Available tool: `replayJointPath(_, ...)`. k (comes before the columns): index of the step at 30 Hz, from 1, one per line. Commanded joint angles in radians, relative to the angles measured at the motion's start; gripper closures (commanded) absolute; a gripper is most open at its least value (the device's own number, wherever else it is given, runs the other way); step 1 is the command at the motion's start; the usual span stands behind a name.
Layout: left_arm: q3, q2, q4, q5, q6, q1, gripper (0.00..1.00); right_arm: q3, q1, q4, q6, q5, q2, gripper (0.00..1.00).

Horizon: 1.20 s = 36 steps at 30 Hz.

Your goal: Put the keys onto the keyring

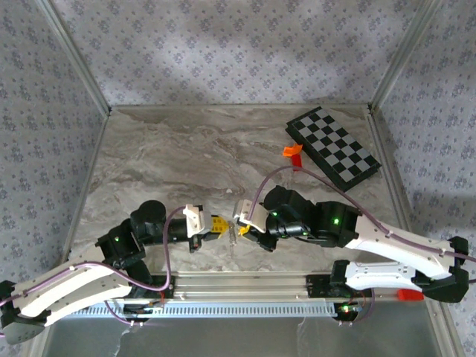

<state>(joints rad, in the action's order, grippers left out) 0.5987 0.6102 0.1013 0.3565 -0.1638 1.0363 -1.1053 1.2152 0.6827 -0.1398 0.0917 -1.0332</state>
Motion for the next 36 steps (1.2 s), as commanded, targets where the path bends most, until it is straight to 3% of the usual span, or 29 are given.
replayJointPath(1, 0.007, -0.002, -0.06, 0.033, 0.009, 0.003, 1.0, -0.016, 0.011, -0.03, -0.021, -0.015, -0.001, 1.0)
replayJointPath(26, 0.012, 0.011, -0.057, 0.036, 0.007, 0.004, 1.0, -0.016, 0.017, -0.074, -0.021, -0.015, -0.014, 1.0)
replayJointPath(36, -0.001, -0.037, -0.052, -0.023, -0.001, 0.003, 1.0, -0.011, 0.02, -0.032, -0.011, -0.041, -0.005, 1.0)
